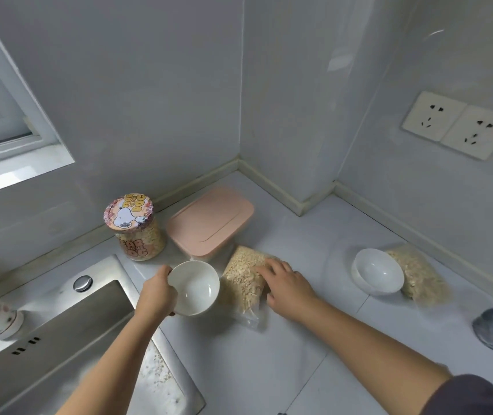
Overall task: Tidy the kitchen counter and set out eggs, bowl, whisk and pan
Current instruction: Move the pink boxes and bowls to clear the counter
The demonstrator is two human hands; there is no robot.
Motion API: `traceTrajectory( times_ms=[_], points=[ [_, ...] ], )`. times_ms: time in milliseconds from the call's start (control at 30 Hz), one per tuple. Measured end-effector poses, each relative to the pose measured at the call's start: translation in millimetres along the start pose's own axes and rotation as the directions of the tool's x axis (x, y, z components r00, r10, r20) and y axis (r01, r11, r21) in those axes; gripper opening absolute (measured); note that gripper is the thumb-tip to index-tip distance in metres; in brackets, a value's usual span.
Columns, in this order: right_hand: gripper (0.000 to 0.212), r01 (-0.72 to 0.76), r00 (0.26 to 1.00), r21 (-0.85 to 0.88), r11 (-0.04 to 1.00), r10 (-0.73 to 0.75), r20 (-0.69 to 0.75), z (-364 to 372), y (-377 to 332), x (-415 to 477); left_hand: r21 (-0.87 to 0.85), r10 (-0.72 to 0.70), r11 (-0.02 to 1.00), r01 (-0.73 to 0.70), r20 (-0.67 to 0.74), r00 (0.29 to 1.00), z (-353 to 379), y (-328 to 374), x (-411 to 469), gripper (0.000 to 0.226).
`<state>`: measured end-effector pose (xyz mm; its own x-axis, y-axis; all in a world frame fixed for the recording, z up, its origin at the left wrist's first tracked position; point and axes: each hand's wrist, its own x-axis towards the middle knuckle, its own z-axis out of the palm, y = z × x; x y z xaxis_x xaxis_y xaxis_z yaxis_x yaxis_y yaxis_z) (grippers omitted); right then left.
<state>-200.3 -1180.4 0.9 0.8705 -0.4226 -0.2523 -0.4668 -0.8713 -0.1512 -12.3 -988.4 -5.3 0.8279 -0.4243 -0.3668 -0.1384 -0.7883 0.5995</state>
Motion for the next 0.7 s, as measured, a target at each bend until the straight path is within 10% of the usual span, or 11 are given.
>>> traceTrajectory(
  times_ms=[267,433,700],
  points=[
    [0.049,-0.278,0.944,0.193,0.941,0.304,-0.125,-18.4,104.8,-68.1,-0.037,0.225,0.974,-0.223,0.105,0.969,60.8,102.4,-41.2,0.049],
    [0.030,-0.340,0.855,0.867,0.365,0.504,0.123,-56.1,153.5,-100.6,0.095,0.389,0.907,-0.410,0.183,0.903,132.1,203.2,-67.2,0.031],
    [0.020,-0.450,0.797,0.766,0.458,0.593,0.114,-56.7,230.4,-122.2,0.161,0.415,0.861,-0.482,0.326,0.850,228.5,302.3,-79.5,0.027]
  ],
)
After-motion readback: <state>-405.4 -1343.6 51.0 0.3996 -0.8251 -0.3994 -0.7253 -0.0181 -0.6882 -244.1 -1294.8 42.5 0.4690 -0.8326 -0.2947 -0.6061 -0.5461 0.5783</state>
